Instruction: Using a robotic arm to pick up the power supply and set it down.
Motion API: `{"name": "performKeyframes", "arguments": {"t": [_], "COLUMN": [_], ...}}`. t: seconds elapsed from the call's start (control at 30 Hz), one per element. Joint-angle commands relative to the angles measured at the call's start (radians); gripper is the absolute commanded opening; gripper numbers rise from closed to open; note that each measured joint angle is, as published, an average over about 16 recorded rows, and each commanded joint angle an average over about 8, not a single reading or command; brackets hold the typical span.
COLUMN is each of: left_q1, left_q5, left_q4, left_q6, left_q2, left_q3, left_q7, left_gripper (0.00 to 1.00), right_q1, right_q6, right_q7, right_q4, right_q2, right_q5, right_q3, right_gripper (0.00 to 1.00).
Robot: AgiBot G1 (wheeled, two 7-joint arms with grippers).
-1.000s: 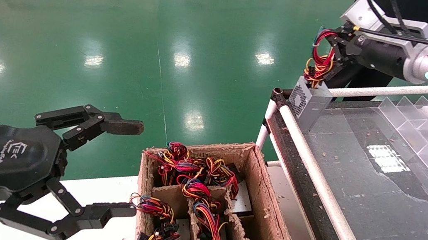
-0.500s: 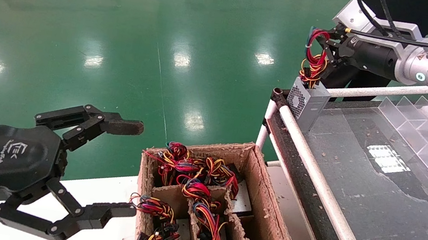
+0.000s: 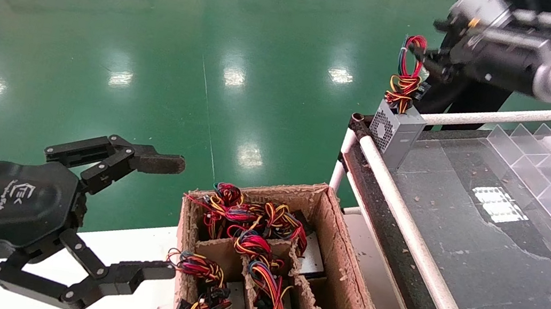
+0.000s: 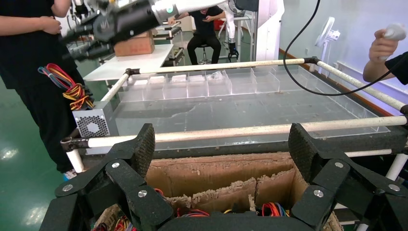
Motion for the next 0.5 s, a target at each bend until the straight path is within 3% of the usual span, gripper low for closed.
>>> {"name": "performKeyframes", "arguments": {"t": [0.03, 0.2, 0.5], "left_q1": [0.000, 0.000, 0.000], "left_q5": [0.000, 0.000, 0.000], "left_q4": [0.000, 0.000, 0.000], "left_q6": [0.000, 0.000, 0.000], "left_q2": [0.000, 0.000, 0.000], "left_q3": [0.000, 0.000, 0.000], "left_q7": [0.000, 0.000, 0.000], "left_gripper": [1.00, 1.00, 1.00], "right_q1": [0.013, -0.010, -0.142], "right_q6": [-0.025, -0.071, -0.158], "right_q7": [0.017, 0.066, 0.157], "right_q4": [-0.005, 0.037, 0.224], "right_q2": [0.014, 0.052, 0.129], "right_q5": [0.022, 0.083, 0.163], "right_q3": [0.016, 0.054, 0.086], "right_gripper": [1.00, 1.00, 1.00]}}
